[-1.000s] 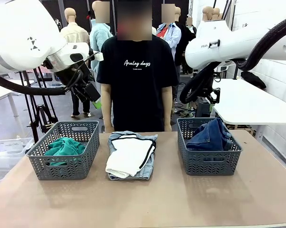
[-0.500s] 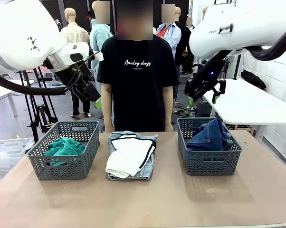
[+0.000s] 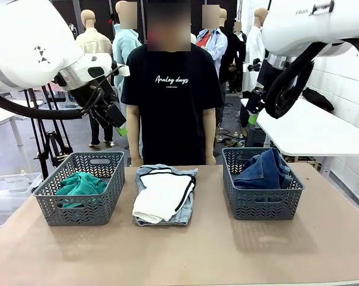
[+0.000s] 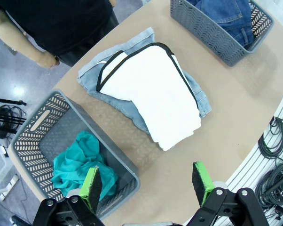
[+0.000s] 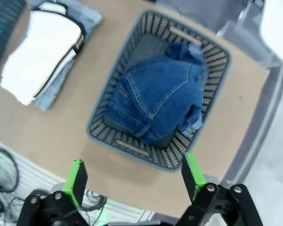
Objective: Sort the tops and bottoms.
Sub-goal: Lift clothes from the center of the table with your left hand.
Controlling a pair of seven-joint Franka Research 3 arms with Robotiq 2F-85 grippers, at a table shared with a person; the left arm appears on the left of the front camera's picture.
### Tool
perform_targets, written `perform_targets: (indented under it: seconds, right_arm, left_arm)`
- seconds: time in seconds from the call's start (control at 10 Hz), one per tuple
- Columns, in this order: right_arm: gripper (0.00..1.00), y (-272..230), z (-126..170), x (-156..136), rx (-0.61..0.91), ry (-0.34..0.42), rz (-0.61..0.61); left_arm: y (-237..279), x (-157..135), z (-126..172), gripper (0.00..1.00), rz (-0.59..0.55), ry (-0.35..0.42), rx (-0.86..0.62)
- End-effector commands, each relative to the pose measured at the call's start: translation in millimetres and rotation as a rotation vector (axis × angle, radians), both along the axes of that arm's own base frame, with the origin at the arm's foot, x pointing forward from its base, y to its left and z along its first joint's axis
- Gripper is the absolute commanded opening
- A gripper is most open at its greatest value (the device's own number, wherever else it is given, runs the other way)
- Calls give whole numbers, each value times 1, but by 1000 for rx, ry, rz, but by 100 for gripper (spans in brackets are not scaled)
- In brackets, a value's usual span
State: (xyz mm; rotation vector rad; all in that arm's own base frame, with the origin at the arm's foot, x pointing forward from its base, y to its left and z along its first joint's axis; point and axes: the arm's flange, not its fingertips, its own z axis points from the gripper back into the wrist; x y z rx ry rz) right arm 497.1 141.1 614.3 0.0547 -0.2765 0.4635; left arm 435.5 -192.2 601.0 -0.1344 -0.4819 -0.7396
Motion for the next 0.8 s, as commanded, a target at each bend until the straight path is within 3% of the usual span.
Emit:
perform_targets:
  seconds: [0.0, 0.1, 0.2, 0.3, 0.5, 0.7]
  right_arm:
    - [100, 7, -14, 17, -5, 51, -43]
    - [100, 0, 0, 0, 0, 0, 0]
    - [100, 4, -8, 5, 30, 25, 104]
    - [100, 0, 1, -5, 92, -21, 162]
    - [100, -23, 12, -40, 164, -80, 289]
    - [100, -32, -9, -49, 171, -49, 330]
  left_arm:
    - [0, 0, 0, 100, 6, -6, 5]
    - [0, 0, 0, 100, 6, -6, 5]
    - [0, 0, 0, 100, 6, -6, 5]
    - [0, 0, 0, 100, 6, -6, 5]
    - [0, 0, 0, 100, 6, -6, 5]
    - [0, 0, 0, 100, 6, -6, 5]
